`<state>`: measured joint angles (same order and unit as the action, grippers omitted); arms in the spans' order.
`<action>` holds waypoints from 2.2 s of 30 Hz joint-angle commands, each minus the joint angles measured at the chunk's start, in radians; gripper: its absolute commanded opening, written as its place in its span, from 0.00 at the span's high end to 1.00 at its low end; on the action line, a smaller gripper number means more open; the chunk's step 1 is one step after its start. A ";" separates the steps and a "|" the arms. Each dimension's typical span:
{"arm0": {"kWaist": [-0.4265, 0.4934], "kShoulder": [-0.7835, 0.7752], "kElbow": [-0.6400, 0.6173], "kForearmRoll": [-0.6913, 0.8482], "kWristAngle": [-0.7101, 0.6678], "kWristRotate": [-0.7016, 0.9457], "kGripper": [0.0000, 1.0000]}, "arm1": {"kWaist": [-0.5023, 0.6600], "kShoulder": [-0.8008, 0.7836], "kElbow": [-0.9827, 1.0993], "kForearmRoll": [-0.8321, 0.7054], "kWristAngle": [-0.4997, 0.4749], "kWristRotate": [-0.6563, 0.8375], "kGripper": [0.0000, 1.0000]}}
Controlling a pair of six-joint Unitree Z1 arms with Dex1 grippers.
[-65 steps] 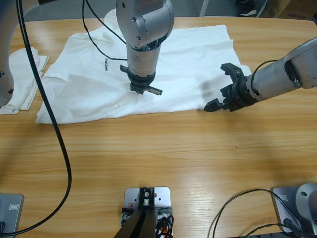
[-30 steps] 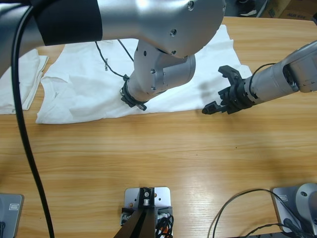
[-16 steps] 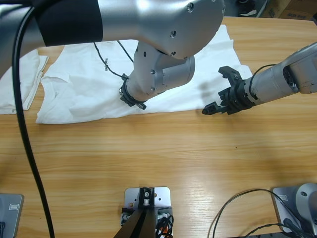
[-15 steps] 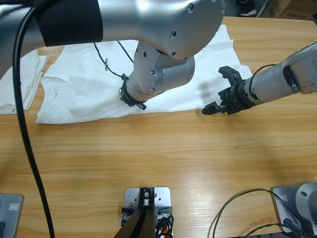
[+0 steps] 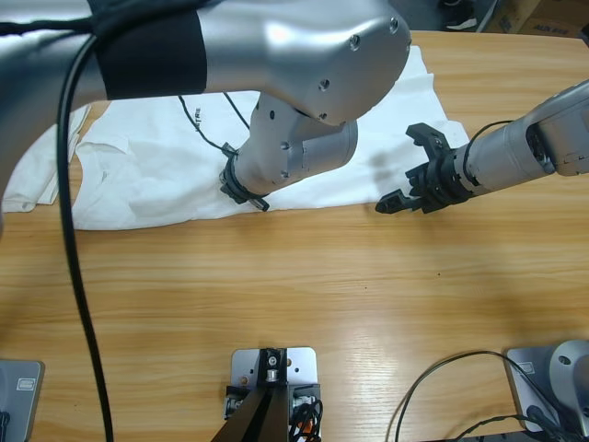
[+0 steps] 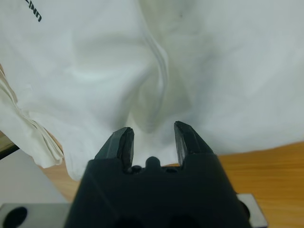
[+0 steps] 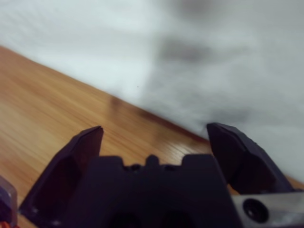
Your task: Fold clothes
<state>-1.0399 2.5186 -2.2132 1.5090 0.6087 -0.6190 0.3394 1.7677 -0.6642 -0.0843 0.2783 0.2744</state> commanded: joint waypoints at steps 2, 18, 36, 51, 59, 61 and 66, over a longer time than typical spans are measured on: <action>0.015 0.081 0.006 0.151 0.005 -0.016 0.67 | 0.012 0.029 0.040 -0.003 0.016 -0.006 0.11; 0.057 0.078 -0.022 0.151 0.006 -0.010 0.67 | 0.012 0.049 0.052 -0.027 0.016 -0.006 0.11; 0.049 0.067 0.019 0.152 0.056 0.025 1.00 | 0.012 0.044 0.062 -0.031 0.016 -0.004 0.12; 0.049 -0.062 0.019 0.154 -0.316 -0.125 1.00 | 0.012 0.032 0.065 -0.032 0.018 -0.004 0.12; 0.098 -0.053 0.022 0.154 -0.320 -0.126 1.00 | 0.016 0.029 0.077 -0.040 0.018 -0.004 0.12; 0.111 -0.050 0.019 0.153 -0.295 -0.120 1.00 | 0.023 0.029 0.083 -0.040 0.018 -0.004 0.12; 0.138 -0.046 0.020 0.153 -0.284 -0.101 1.00 | 0.038 0.023 0.089 -0.041 0.017 0.000 0.12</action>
<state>-0.9373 2.4507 -2.2164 1.5090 0.3050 -0.7406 0.3435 1.7608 -0.6311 -0.1250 0.2783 0.2744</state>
